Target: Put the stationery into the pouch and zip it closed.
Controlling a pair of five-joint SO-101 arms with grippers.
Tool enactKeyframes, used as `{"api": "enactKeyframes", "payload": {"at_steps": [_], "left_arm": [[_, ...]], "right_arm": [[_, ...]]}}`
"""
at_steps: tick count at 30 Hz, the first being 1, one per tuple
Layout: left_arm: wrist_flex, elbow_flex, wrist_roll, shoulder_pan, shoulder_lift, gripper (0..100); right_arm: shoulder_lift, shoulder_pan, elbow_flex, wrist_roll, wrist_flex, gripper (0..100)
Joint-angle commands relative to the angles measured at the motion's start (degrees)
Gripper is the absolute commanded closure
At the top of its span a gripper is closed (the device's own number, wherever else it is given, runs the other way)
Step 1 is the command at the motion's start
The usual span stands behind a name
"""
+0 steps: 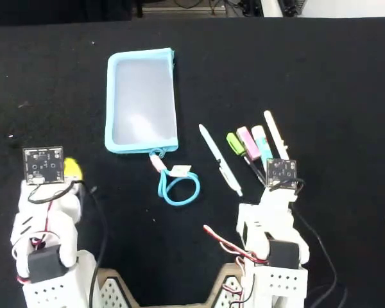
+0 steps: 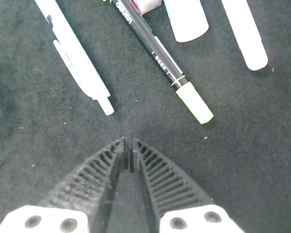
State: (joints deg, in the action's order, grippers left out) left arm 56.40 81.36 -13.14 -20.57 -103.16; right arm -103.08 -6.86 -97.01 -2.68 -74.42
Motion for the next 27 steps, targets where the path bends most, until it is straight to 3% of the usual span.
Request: {"api": "enactKeyframes", "payload": {"at_steps": [1, 10, 19, 25, 27], "left_arm": [[1.2, -3.3, 1.3, 5.3, 0.0, 82], [-7.9, 2.8, 1.6, 7.3, 6.4, 84], [-21.2, -8.9, 10.7, 14.1, 37.4, 84], [-30.6, -16.7, 16.6, 12.5, 62.2, 84], [-30.7, -18.2, 16.8, 11.7, 68.8, 84]], "right_arm": [[-5.5, -0.2, 0.5, -0.4, -0.4, 98.6], [-5.5, -0.2, 0.5, -0.4, -0.4, 98.6], [-5.5, -0.2, 0.5, -0.3, 0.4, 98.6], [-5.4, -0.2, 0.6, -0.1, 17.2, 98.6], [-5.4, 0.6, 0.7, 4.1, 23.6, 98.1]]}}
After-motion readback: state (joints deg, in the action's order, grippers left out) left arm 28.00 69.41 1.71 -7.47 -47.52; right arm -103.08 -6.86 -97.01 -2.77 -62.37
